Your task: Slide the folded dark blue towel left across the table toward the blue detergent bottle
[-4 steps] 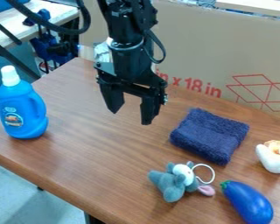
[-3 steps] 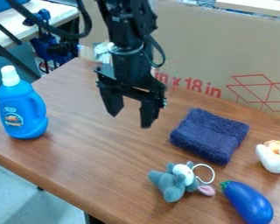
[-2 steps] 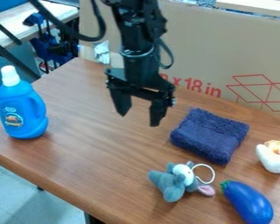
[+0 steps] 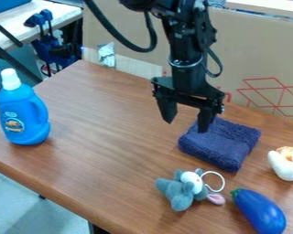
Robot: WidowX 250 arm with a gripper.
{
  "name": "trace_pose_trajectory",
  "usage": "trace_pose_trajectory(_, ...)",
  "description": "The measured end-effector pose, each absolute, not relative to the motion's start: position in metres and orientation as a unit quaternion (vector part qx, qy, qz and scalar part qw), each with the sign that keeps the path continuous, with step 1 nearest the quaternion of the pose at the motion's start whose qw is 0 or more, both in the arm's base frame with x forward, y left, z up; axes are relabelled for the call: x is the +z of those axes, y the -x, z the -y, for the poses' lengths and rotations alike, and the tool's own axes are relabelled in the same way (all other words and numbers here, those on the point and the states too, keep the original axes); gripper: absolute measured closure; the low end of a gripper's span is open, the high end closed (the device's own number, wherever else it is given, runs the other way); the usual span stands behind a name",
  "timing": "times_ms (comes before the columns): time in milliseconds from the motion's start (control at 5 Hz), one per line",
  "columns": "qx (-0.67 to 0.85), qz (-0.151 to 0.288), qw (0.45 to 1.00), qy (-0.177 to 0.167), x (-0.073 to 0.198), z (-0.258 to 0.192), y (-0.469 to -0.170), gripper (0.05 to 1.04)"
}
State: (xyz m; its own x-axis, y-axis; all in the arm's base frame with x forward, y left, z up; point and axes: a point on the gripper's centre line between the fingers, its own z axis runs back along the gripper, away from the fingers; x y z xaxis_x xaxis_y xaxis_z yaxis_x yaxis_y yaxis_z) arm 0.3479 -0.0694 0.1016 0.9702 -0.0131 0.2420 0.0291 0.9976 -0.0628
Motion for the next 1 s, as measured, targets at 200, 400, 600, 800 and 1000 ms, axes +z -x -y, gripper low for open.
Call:
trace_pose_trajectory(200, -0.024, 0.096, 0.995, 0.023, 0.087, 0.083, -0.357, 0.082)
trace_pose_trajectory(400, -0.03, 0.088, 0.995, 0.031, 0.071, 0.091, -0.364, 0.082)
trace_pose_trajectory(600, -0.035, 0.085, 0.995, 0.035, 0.062, 0.094, -0.376, 0.082)
trace_pose_trajectory(800, -0.026, 0.062, 0.997, 0.034, 0.044, 0.089, -0.379, 0.082)
trace_pose_trajectory(1000, -0.01, 0.064, 0.997, 0.034, 0.04, 0.081, -0.389, 0.082)
